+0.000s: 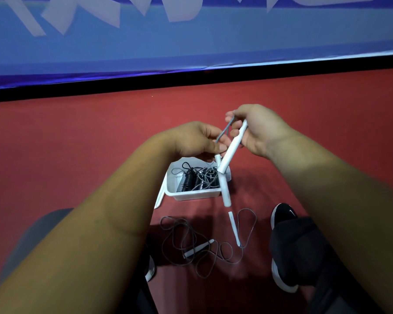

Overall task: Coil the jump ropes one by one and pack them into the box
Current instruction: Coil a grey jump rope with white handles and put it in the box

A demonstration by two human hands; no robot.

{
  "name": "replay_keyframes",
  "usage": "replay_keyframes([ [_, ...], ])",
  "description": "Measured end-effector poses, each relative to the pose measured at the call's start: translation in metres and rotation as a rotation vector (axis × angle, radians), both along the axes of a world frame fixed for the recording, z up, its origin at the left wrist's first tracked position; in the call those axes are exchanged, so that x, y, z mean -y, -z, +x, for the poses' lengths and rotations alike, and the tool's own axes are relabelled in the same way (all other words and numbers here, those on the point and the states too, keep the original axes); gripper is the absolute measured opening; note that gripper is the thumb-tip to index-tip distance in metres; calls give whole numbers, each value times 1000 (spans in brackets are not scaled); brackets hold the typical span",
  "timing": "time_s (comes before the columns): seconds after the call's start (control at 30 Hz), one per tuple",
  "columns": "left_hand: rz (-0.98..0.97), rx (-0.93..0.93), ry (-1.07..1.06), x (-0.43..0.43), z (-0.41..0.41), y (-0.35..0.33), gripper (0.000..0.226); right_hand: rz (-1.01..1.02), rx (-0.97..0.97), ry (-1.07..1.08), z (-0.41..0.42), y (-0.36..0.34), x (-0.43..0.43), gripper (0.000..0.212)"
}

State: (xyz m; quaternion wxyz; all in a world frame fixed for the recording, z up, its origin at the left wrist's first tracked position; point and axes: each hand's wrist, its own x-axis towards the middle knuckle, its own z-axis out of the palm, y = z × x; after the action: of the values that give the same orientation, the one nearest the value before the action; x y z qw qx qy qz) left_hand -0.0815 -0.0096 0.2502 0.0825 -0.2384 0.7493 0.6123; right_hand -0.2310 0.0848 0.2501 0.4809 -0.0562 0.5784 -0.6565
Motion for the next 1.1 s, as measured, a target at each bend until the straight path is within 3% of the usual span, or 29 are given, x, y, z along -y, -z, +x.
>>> replay_keyframes([
  [0.2, 11, 85, -266, 9, 0, 2, 14, 411, -347, -330, 3, 8, -8, 31],
  [0.37, -2, 112, -435, 17, 5, 3, 21, 590, -411, -587, 13, 17, -15, 13],
  [0.43, -32, 121, -422, 17, 6, 2, 16, 606, -514, -705, 19, 11, -18, 12],
  [0.57, -18, 98, -433, 16, 5, 4, 23, 556, -592, -619, 22, 9, -15, 13],
  [0.73, 80, 82, -525, 15, 3, 1, 32, 449, -614, -665, 26, 4, -11, 12],
  [0.93, 180, 51, -553, 11, 3, -4, 25, 479, -986, -839, 34, 1, -15, 34],
  [1.1, 118, 29, -587, 13, 2, -5, 18, 491, -1147, -802, 38, 2, -17, 21],
])
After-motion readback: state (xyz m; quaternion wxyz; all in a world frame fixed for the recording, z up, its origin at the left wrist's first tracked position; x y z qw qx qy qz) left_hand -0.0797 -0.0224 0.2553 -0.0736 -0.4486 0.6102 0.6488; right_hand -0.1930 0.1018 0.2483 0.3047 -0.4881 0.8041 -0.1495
